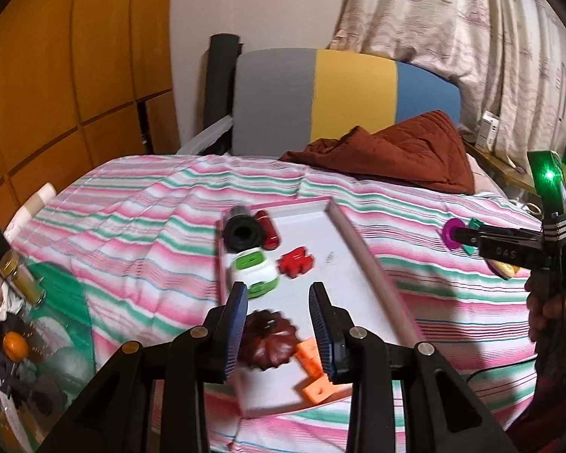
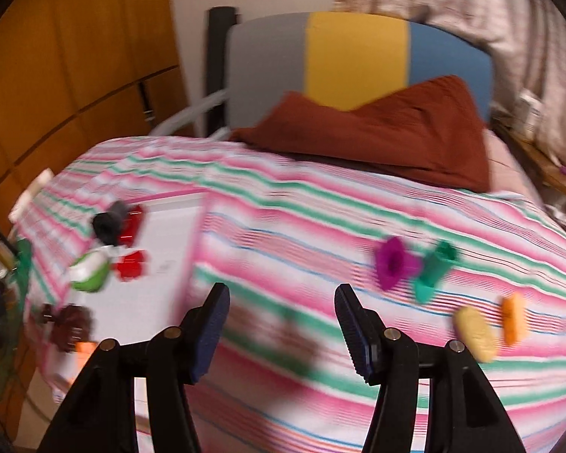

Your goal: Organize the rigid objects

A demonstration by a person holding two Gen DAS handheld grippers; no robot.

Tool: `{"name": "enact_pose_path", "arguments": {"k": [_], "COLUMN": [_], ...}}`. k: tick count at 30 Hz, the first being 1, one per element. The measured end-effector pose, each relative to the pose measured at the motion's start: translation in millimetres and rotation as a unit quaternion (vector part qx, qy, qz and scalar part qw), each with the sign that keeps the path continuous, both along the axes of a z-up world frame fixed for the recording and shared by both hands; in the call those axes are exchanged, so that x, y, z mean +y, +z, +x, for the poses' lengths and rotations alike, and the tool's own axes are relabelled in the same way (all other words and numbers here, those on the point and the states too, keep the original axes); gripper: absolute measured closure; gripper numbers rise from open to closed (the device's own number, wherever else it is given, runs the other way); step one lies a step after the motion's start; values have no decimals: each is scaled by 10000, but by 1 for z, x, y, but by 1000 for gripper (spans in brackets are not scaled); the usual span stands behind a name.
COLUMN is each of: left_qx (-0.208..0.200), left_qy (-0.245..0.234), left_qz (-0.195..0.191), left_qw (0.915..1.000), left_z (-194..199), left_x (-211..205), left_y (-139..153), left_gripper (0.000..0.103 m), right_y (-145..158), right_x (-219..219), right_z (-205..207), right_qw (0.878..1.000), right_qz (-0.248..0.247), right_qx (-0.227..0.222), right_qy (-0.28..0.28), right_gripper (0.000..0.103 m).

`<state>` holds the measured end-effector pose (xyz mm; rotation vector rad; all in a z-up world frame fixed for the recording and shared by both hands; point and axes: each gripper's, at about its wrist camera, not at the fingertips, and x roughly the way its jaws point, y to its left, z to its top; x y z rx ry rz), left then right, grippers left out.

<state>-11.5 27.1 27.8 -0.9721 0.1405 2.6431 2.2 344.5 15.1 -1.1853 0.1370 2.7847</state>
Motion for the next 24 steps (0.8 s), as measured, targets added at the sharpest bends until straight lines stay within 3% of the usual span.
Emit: {"name": "enact_pose_path", "arguments": {"k": [7, 13, 18, 24], "left_qx": [59, -42, -567, -936], "left_qy": [-569, -993, -1300, -1605], "left_qz": [-9, -68, 57, 25], "left_qw": [9984, 9950, 9899, 9826], "left_z": [5, 6, -5, -21], "left_x": [46, 96, 134, 185], "left_y": [7, 6, -9, -26], "left_gripper": [70, 70, 70, 70], "right_y": [0, -6, -16, -14], "right_x": [102, 192, 232, 247], "right_z": [35, 72, 92, 102], "right_qw": [9929, 9700, 9477, 9381], "right_qz": [275, 233, -316, -777], "right_qx": [-115, -113, -116, 55], "right_qy": [-1149, -2417, -3174, -3376], "right_gripper": [44, 44, 43, 38]}}
